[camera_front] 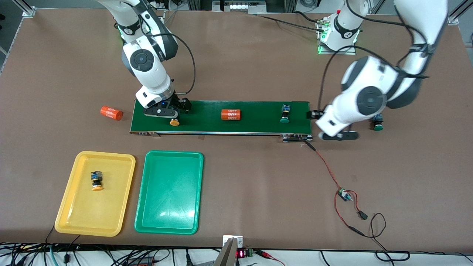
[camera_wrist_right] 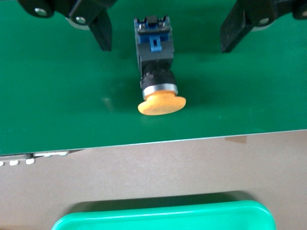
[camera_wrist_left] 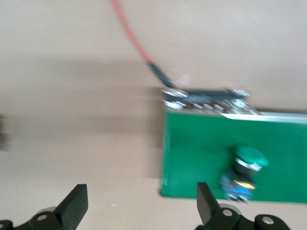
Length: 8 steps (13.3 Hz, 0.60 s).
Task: Sort buttons by color to trays
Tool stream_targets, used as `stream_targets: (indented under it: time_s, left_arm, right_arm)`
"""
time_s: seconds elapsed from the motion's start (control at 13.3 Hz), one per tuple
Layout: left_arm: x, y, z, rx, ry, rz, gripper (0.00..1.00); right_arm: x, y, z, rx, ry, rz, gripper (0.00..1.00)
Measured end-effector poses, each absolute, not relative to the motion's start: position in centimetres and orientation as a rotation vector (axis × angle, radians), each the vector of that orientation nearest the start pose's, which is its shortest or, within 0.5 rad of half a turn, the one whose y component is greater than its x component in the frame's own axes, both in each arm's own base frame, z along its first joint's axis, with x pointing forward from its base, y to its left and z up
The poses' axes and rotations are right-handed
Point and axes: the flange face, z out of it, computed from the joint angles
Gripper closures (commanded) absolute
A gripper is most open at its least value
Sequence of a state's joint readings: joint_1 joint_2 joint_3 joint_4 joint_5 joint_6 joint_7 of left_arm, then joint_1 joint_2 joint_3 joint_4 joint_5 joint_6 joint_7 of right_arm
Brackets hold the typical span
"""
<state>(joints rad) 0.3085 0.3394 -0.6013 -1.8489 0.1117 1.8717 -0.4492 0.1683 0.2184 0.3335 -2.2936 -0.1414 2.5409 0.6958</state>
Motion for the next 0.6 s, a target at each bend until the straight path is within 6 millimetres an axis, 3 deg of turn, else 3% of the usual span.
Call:
stream_targets:
  time_s: [0.23,0.38,0.45,0.6]
  left_arm:
    - [59.3,-4.5,33.5,-3.093,-0.184,0.449,0.00]
    - [59.3,2.3,31.8,-3.084,-0.208,0.492,0.00]
    - [59.0,4.8,30.9,-3.080,-0.205,0.517,0.00]
    - [58.1,8.1,28.9,-3.026,-0.151,0.570,0.00]
  right_arm:
    - [47.2,24.8,25.7,-3.137,0.144,-0.062,0.15]
    - [47.2,24.5,25.4,-3.147,0.128,-0.063,0.35]
    - [47.2,24.5,25.2,-3.153,0.117,-0.064,0.48]
    - [47.4,24.1,24.9,-3.158,0.120,-0.061,0.68]
